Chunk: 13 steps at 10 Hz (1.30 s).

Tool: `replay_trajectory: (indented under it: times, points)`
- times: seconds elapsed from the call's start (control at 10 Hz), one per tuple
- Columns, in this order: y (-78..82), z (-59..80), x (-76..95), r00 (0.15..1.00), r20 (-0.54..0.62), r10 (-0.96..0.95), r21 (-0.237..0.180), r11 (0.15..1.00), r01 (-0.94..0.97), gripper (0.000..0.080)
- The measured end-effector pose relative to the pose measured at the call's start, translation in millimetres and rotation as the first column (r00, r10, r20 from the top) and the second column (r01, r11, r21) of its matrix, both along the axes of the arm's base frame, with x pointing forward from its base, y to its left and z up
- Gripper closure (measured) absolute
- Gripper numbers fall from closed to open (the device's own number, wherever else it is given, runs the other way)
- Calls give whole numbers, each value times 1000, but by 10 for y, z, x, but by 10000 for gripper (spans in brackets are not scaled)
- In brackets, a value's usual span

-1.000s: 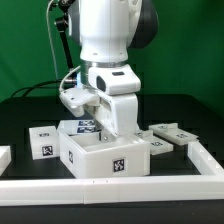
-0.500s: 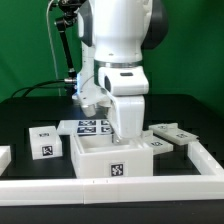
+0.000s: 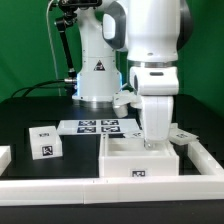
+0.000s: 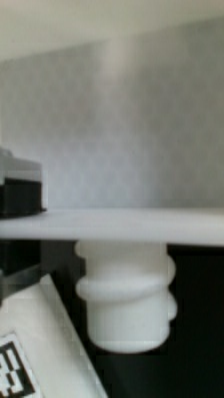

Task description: Assemble cabinet

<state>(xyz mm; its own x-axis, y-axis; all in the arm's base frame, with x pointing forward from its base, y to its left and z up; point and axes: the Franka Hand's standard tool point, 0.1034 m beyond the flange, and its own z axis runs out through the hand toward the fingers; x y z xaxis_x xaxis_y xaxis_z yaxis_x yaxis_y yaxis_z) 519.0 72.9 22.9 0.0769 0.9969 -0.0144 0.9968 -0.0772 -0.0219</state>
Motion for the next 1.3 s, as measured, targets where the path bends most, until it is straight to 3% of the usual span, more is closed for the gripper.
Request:
replay_trajectory:
  times: [0.3,0.7,1.3]
  points:
    - [217,-3,14,1000,-8,19,3,1000,-19,759]
    - [392,22,30,998,-32,45,5,999,-45,759]
    - [423,30,31,999,-32,44,7,999,-44,759]
